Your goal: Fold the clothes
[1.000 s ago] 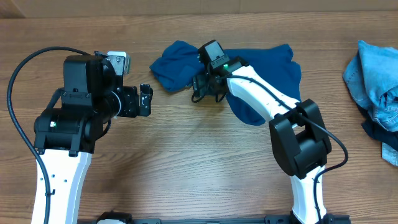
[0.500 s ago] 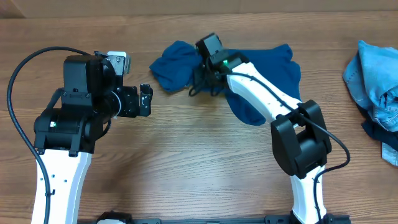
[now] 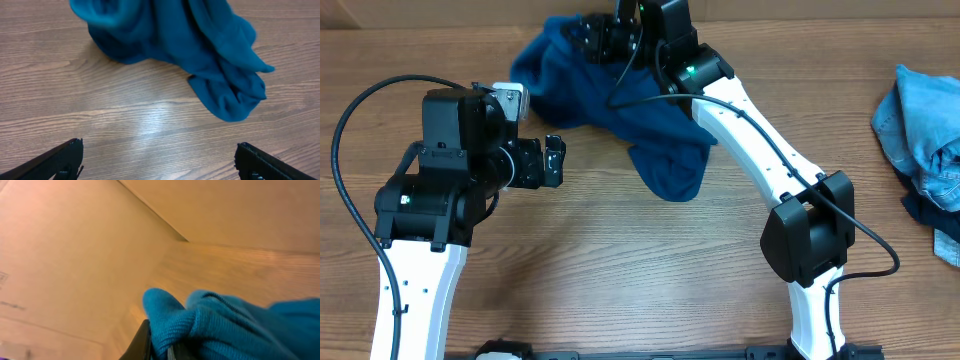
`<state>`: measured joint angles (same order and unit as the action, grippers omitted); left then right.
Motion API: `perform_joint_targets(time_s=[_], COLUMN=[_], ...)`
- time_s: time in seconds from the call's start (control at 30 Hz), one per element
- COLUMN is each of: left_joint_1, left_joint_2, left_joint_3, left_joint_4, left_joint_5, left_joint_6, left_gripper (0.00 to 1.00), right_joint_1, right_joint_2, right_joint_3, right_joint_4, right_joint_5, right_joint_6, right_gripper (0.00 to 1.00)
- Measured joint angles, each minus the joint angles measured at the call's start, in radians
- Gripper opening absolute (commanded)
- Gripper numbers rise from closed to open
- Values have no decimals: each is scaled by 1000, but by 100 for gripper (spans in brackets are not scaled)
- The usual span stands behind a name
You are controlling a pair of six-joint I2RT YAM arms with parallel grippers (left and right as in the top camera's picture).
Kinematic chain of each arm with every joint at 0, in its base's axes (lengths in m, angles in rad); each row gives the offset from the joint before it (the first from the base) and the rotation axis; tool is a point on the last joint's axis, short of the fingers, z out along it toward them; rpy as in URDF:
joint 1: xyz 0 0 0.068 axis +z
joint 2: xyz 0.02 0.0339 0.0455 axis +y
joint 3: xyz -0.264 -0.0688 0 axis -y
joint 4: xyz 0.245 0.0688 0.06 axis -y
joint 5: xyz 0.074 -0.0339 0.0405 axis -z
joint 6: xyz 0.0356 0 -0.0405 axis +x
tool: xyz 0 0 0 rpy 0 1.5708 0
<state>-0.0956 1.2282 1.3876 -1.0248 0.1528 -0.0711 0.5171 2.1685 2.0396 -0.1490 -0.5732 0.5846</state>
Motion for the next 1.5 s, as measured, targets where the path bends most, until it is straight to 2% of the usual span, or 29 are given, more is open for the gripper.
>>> perform_joint_targets(time_s=[0.17, 0.2, 0.23, 0.27, 0.33, 0.4, 0.57, 0.83, 1.1, 1.5], left_joint_1=[0, 0, 0, 0, 0, 0, 0, 0, 0, -32], left_joint_2=[0, 0, 0, 0, 0, 0, 0, 0, 0, 60], left_joint_3=[0, 0, 0, 0, 0, 0, 0, 1, 1, 1], left_joint_4=[0, 0, 0, 0, 0, 0, 0, 0, -1, -14], left_joint_5=[0, 0, 0, 0, 0, 0, 0, 0, 33, 134], left_joint_6=[0, 0, 0, 0, 0, 0, 0, 0, -13, -52], left_gripper=[100, 100, 100, 100, 100, 100, 100, 100, 100, 100], right_joint_1=[0, 0, 0, 0, 0, 1, 0, -50, -119, -128], right_joint_2=[0, 0, 0, 0, 0, 0, 0, 0, 0, 0], right_joint_3=[0, 0, 0, 1, 3, 5, 7, 8, 8, 8], right_joint_4=[44, 44, 38, 22, -20, -99, -375, -752, -813, -968], right_joint_5=[-26, -28, -39, -45, -55, -59, -34, 193, 158, 298], right_joint_6=[71, 78, 85, 89, 96, 84, -25, -155, -309, -290], right_gripper=[4, 22, 52, 78, 95, 100, 100, 99, 98, 98])
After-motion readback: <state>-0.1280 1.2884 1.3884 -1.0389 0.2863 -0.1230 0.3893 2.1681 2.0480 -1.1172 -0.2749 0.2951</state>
